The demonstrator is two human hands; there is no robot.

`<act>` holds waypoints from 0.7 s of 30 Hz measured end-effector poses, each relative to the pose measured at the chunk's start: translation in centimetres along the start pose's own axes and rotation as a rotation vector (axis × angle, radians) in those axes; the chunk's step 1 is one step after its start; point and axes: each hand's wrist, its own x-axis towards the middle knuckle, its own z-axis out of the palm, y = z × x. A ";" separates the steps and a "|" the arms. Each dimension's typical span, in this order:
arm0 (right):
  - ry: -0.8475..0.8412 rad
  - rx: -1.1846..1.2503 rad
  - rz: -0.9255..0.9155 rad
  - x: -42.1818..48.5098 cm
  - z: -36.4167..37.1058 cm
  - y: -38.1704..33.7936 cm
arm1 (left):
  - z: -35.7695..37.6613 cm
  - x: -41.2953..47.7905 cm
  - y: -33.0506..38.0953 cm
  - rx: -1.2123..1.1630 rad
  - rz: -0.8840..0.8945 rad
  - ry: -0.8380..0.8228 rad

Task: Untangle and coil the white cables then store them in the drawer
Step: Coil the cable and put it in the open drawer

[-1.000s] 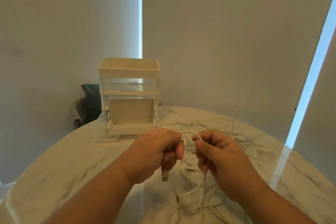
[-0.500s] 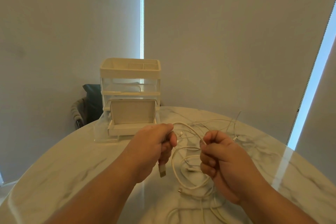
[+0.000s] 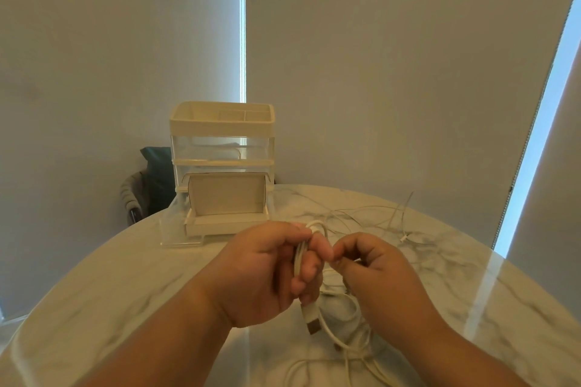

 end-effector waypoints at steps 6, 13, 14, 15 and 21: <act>-0.225 0.158 0.093 -0.5 0.4 -0.4 | 0.1 0.1 -0.1 -0.152 0.058 -0.036; -0.274 0.099 0.157 -0.6 0.3 -0.7 | 1.2 0.3 0.1 -0.179 0.115 0.194; -0.289 0.150 0.194 -0.6 0.3 -0.8 | 1.4 0.4 0.1 -0.187 0.119 0.208; -0.306 0.202 0.224 -0.7 0.4 -0.8 | 1.4 0.4 0.1 -0.200 0.123 0.221; -0.388 0.231 0.262 -0.9 0.6 -0.9 | 1.5 0.3 0.5 -0.270 0.161 0.283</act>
